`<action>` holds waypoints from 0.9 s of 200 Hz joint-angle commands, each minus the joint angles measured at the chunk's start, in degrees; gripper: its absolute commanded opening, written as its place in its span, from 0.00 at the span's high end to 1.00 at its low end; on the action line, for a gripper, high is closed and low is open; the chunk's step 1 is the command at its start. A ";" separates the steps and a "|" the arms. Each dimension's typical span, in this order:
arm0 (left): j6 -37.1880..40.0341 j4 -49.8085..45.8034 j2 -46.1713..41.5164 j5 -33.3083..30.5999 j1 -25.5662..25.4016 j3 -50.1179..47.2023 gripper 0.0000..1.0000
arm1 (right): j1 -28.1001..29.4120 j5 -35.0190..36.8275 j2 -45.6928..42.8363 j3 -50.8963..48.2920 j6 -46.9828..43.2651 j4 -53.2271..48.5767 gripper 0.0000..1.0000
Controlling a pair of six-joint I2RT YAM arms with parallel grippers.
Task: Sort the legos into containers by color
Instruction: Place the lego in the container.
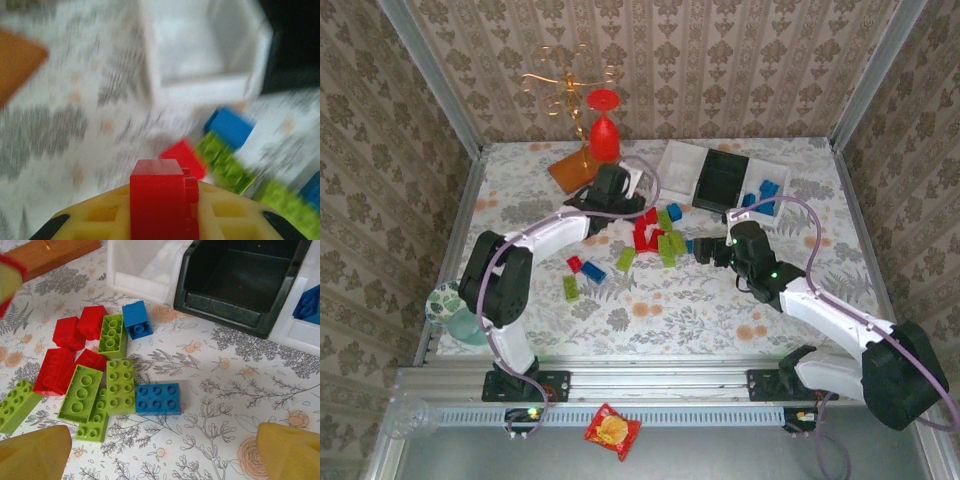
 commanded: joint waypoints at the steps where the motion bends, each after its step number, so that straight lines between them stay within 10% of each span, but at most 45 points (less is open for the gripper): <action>1: -1.46 4.33 3.49 2.65 -0.75 7.09 0.76 | 0.00 3.64 -2.12 -1.29 1.16 1.48 0.03; 124: 1.07 -9.60 44.24 5.71 -1.69 63.88 0.68 | -0.17 11.41 -6.27 -4.13 1.22 2.26 0.00; 180: 1.59 -9.07 46.64 6.56 -1.51 70.72 0.39 | 0.00 9.47 -3.51 -3.21 0.51 2.77 0.00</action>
